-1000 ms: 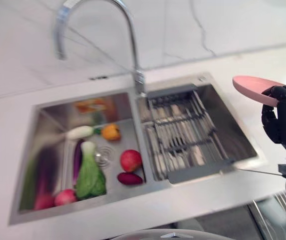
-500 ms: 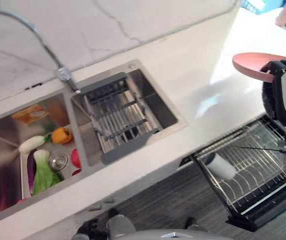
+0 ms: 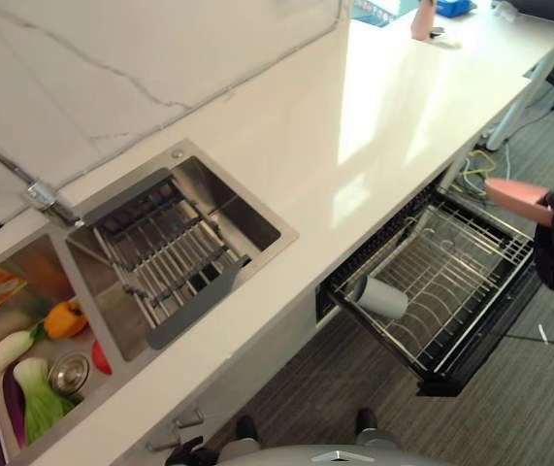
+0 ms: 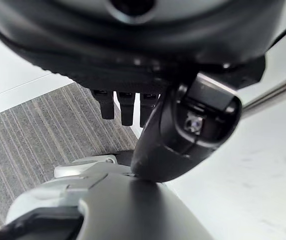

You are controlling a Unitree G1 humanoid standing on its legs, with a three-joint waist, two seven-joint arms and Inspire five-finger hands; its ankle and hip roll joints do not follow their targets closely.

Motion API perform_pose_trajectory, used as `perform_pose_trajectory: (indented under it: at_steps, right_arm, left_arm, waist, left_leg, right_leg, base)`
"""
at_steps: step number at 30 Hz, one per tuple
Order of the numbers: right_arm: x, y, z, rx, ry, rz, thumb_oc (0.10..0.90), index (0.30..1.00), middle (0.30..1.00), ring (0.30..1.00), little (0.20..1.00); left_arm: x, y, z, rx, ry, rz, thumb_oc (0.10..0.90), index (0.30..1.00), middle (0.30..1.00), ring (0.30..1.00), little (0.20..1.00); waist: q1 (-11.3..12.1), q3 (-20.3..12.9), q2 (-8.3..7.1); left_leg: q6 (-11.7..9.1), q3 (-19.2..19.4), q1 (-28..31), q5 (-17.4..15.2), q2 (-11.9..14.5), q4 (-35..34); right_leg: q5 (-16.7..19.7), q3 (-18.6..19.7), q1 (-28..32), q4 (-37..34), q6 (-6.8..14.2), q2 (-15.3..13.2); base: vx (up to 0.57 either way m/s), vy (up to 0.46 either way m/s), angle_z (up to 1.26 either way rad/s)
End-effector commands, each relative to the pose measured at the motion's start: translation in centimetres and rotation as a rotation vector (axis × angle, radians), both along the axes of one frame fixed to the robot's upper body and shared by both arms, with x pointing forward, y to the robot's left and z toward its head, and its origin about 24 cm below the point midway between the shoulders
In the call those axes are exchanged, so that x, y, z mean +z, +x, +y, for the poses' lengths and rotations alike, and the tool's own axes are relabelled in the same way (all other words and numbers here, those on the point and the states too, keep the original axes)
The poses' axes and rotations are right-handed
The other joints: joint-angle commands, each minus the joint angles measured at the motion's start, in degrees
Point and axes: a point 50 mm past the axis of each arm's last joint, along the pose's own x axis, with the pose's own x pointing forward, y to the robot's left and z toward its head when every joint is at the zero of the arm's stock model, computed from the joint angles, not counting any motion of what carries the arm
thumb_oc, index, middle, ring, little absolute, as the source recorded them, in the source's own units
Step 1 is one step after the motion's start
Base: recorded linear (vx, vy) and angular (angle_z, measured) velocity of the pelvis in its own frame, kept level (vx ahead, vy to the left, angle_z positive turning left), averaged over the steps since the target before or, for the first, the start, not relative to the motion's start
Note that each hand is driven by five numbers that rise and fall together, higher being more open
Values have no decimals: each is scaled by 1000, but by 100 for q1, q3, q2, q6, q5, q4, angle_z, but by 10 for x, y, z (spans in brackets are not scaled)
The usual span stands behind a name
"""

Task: Place the dishes in the dishwasher.

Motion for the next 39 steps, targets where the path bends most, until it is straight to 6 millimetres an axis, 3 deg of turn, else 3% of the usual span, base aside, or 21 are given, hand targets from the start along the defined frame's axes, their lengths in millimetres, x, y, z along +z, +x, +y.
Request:
perform_pose_trajectory:
  at_steps: [1,6,11,16,20,23,27,32,33,34,39]
  right_arm:
    - [51,9,22,155,-93,-213,400,300,300,300,300]
    - [21,22,20,153,-101,-54,400,300,300,300,300]
    - [17,44,20,146,-207,-8,400,300,300,300,300]
    - [29,61,14,99,-276,-53,400,300,300,300,300]
    - [25,72,4,53,-297,-14,400,300,300,300,300]
    - [23,77,2,46,-307,1,400,300,300,300,300]
    - [10,93,-15,-34,-296,82,400,300,300,300,300]
    - [-6,108,-25,-88,-225,164,400,300,300,300,300]
    - [-6,108,-25,-87,-225,164,453,380,380,380,380]
    - [-6,110,-24,-80,-208,164,800,900,900,900,900]
    - [5,110,-15,-28,-121,90,800,900,900,900,900]
  left_arm:
    - [6,35,0,-51,7,-98,800,900,900,900,900]
    - [9,46,0,-119,16,-132,800,900,900,900,900]
    - [15,63,-3,-156,18,-194,800,900,900,900,900]
    - [16,68,-3,-131,13,-207,800,900,900,900,900]
    - [17,70,1,-116,27,-212,800,900,900,900,900]
    - [17,70,3,-114,32,-212,800,900,900,900,900]
    - [18,70,3,-108,31,-217,800,900,900,900,900]
    - [15,66,-3,-123,6,-209,800,900,900,900,900]
    - [15,66,-3,-123,6,-209,800,900,900,900,900]
    - [15,64,-4,-127,2,-203,800,900,900,900,900]
    - [12,60,-9,-144,-11,-180,800,900,900,900,900]
  waist:
    - [110,-68,-162]
    - [191,122,-253]
    - [353,485,-255]
    - [504,957,-134]
    - [578,1107,-61]
    - [587,1106,-44]
    - [664,1121,40]
    - [702,1134,213]
    - [700,1135,213]
    - [698,1134,241]
    - [663,1134,315]
  left_leg:
    - [-26,118,52,-172,227,53]
    - [66,218,137,-324,119,113]
    - [124,203,-26,-403,36,287]
    - [167,29,-475,-479,11,784]
    - [164,-66,-713,-473,9,973]
    - [161,-85,-788,-470,8,1003]
    - [144,-124,-989,-426,10,1064]
    - [117,-137,-1061,-369,34,1078]
    - [117,-137,-1061,-368,34,1077]
    - [109,-137,-1060,-355,42,1063]
    - [95,-135,-1050,-303,60,1014]
  right_leg:
    - [-249,-103,123,86,277,-159]
    - [-158,61,-2,260,327,-331]
    - [-78,114,-269,426,374,-505]
    - [-112,119,-610,861,358,-696]
    - [-117,143,-807,1035,347,-771]
    - [-122,144,-870,1064,347,-779]
    - [-120,156,-1074,1169,348,-828]
    - [-144,189,-1222,1266,335,-823]
    - [-144,190,-1223,1267,335,-823]
    - [-152,202,-1249,1276,336,-821]
    - [-189,226,-1282,1292,331,-789]
  base:
    - [-2,78,2]
    - [-24,64,-15]
    - [-163,50,-18]
    - [-140,45,-1]
    - [-80,22,9]
    - [-33,8,13]
    - [-47,12,4]
    - [-18,8,3]
    - [0,0,0]
    - [0,0,0]
    - [0,0,0]
